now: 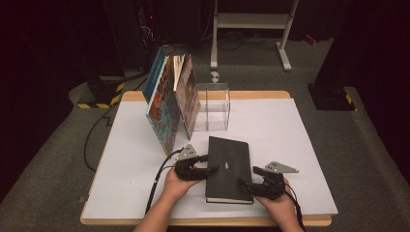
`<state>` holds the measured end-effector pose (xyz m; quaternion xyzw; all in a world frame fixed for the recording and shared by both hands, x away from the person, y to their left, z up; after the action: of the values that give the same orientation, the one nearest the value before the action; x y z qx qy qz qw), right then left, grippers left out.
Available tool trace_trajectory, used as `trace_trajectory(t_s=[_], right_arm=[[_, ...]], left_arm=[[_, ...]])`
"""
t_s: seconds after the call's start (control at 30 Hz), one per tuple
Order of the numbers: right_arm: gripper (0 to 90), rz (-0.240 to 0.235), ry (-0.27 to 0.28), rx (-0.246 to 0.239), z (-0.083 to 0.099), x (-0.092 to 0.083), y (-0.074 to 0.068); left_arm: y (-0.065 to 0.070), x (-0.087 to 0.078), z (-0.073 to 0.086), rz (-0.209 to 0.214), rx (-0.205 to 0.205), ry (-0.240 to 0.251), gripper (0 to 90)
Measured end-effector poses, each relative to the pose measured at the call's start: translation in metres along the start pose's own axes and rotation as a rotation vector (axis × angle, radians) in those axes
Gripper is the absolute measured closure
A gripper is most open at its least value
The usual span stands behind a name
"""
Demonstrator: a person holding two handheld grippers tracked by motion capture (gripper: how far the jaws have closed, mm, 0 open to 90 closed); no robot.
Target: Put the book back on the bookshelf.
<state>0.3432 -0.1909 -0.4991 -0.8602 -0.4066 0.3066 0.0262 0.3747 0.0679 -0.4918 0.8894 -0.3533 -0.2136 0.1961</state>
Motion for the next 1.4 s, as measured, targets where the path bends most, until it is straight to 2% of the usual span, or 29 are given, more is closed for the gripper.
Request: trace_trajectory(t_s=[0.17, 0.37, 0.4, 0.47, 0.5, 0.63, 0.83, 0.93, 0.97, 1.4], right_arm=[[20.2, -0.009, -0.003, -0.003, -0.001, 0.002, 0.001], [20.2, -0.007, -0.001, 0.001, -0.001, 0.002, 0.001], [20.2, -0.006, 0.001, 0.002, -0.001, 0.002, 0.001], [20.2, -0.006, 0.002, 0.001, -0.001, 0.002, 0.001], [20.2, -0.006, 0.003, 0.003, -0.001, 0.001, 0.002], [19.9, -0.01, 0.007, 0.01, -0.002, 0.002, 0.004], [16.1, -0.031, -0.001, 0.04, -0.007, 0.006, 0.01], [10.5, -0.061, -0.015, 0.088, -0.01, 0.01, 0.018], [9.1, -0.063, -0.018, 0.088, -0.01, 0.011, 0.02], [6.8, -0.137, -0.017, 0.142, -0.013, 0.017, 0.024]], left_arm=[[0.0, -0.002, 0.002, 0.006, 0.045, 0.01, 44.7], [0.003, -0.003, 0.003, 0.014, 0.068, 0.034, 45.1], [0.004, -0.005, 0.003, 0.016, 0.091, 0.041, 45.1], [0.004, -0.005, 0.003, 0.017, 0.097, 0.046, 45.2], [0.005, -0.006, 0.003, 0.018, 0.114, 0.052, 45.3], [0.009, -0.008, 0.003, 0.025, 0.144, 0.075, 46.6], [0.012, -0.01, 0.003, 0.027, 0.166, 0.091, 47.5], [0.014, -0.011, 0.004, 0.03, 0.187, 0.105, 48.0], [0.014, -0.011, 0.004, 0.03, 0.189, 0.108, 48.0], [0.02, -0.016, 0.004, 0.035, 0.249, 0.142, 48.5]])
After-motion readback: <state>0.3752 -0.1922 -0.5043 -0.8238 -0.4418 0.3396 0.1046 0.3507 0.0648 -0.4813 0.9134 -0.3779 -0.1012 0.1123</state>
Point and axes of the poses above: each handheld gripper's, and its own axes: x roughly forward along the jaws, z roughly out of its underside, y roughly to its right, the point moved 1 cm from there along x, roughly forward along the jaws, and after that the axes turned 7 degrees about -z, right-handed, at the moved point
